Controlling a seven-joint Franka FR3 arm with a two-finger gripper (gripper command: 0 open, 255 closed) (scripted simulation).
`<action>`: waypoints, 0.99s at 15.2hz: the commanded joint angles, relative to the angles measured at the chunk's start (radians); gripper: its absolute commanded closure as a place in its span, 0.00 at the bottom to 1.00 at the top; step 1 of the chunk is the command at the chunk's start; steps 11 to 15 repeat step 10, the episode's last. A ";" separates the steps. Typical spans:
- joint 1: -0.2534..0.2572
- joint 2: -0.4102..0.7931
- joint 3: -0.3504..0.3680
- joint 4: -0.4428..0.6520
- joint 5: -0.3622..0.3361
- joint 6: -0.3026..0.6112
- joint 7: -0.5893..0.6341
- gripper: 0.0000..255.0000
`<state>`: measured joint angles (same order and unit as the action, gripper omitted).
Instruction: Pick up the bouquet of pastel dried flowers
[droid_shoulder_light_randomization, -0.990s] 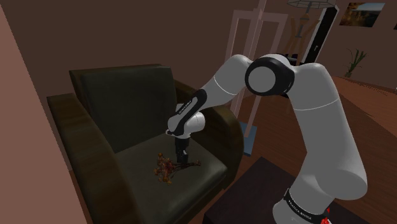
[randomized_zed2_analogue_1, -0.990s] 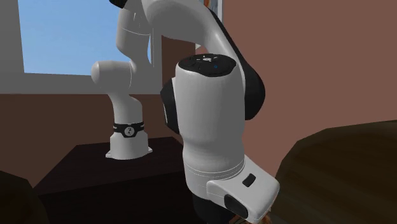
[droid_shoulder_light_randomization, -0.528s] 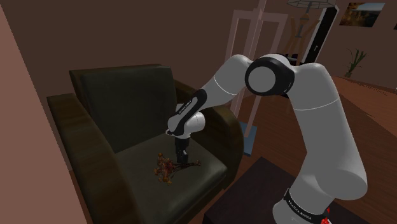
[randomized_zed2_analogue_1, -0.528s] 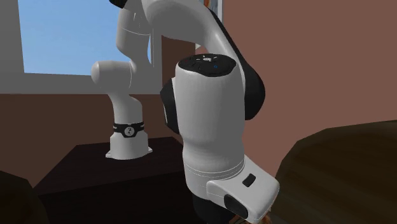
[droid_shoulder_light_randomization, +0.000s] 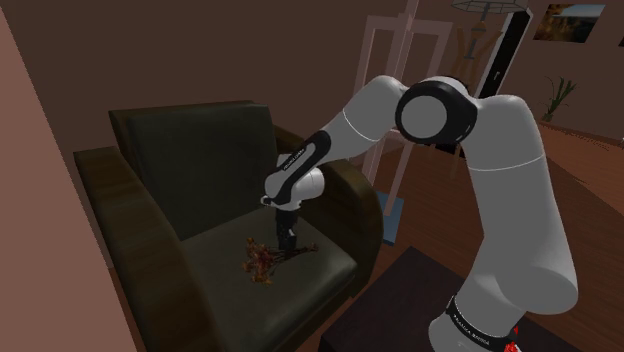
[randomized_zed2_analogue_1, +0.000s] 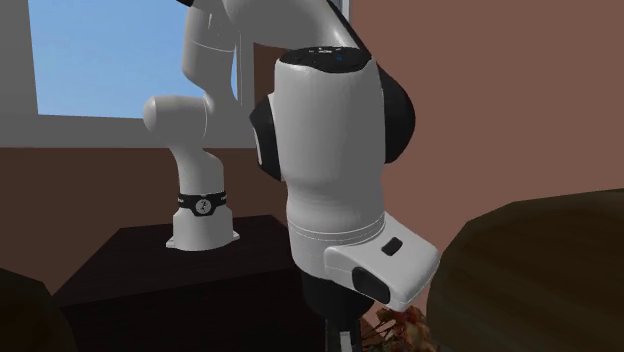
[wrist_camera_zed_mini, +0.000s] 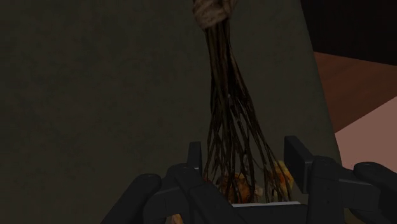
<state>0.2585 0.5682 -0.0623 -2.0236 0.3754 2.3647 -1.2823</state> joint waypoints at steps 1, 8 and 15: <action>0.002 -0.024 -0.004 -0.003 -0.007 -0.019 0.008 1.00; 0.010 -0.102 -0.017 -0.015 -0.029 -0.083 0.033 1.00; 0.010 -0.103 -0.017 -0.015 -0.029 -0.084 0.034 1.00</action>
